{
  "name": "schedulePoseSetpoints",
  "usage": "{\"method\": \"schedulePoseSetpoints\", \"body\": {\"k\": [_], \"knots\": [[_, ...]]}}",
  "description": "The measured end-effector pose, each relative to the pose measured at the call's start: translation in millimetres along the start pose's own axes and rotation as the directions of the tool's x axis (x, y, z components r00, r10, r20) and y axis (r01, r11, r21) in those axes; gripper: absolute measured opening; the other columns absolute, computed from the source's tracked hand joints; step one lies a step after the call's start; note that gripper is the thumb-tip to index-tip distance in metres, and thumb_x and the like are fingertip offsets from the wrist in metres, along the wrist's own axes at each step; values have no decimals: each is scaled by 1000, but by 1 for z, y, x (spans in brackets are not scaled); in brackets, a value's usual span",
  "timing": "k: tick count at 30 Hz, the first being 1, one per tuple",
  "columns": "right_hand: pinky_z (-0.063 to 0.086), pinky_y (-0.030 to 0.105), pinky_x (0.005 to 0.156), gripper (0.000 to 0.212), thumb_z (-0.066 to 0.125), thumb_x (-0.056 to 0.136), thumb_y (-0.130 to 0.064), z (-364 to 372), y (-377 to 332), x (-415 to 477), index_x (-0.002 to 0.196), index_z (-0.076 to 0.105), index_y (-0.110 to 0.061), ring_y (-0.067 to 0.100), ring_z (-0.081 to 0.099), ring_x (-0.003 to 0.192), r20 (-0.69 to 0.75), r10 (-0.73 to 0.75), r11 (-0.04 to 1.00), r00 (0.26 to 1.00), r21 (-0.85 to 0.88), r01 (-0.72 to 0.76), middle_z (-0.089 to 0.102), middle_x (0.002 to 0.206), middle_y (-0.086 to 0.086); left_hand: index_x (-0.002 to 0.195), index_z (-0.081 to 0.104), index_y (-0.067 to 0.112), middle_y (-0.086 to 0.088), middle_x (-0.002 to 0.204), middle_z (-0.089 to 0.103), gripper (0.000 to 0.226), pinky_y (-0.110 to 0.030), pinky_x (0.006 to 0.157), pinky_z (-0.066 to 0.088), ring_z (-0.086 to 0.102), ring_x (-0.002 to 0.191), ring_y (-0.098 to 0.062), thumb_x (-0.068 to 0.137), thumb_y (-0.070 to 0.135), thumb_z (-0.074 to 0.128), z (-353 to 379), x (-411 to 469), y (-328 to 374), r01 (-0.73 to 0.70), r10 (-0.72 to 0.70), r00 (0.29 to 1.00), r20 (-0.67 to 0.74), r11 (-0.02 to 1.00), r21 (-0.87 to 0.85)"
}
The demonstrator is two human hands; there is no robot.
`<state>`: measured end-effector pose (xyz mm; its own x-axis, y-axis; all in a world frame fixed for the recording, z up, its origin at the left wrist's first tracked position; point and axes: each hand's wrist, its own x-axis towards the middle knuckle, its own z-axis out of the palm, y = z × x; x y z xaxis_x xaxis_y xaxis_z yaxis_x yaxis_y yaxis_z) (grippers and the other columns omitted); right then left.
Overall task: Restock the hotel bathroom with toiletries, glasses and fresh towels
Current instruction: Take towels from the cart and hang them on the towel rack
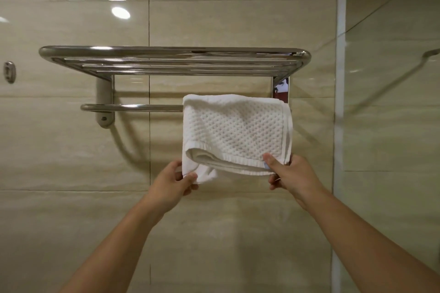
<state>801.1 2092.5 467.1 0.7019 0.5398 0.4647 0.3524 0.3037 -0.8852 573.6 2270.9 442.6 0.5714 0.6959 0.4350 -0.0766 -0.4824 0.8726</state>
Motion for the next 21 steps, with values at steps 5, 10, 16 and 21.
{"method": "schedulePoseSetpoints", "body": {"k": [5,10,16,21], "knots": [[56,36,56,33,79,91,-29,-4,15,-1,107,71,-1,16,59,53,35,43,999,998,16,-44,74,93,15,144,53,29,-4,124,75,51,-41,103,55,71,115,-25,98,12,65,-12,-13,29,52,8,989,147,915,-401],[56,34,55,34,82,88,-30,-7,23,-1,99,69,-1,19,60,57,37,75,996,996,39,-76,65,72,11,148,46,31,1,126,72,74,-38,99,58,72,112,-21,85,49,80,2,-10,37,23,-12,999,35,943,-331],[59,36,62,28,76,94,-25,-6,35,5,102,68,1,15,57,57,43,167,969,985,178,-172,66,82,10,136,59,23,4,118,73,45,-34,90,61,72,102,-14,96,38,73,12,-1,5,6,-28,992,-123,985,-171],[61,36,75,35,75,95,-22,1,38,8,123,65,-4,26,73,102,14,204,918,979,345,-196,74,115,12,123,64,24,0,112,73,28,-37,88,59,67,90,-14,99,36,69,23,3,-4,-3,-16,987,-163,993,-120]]}}
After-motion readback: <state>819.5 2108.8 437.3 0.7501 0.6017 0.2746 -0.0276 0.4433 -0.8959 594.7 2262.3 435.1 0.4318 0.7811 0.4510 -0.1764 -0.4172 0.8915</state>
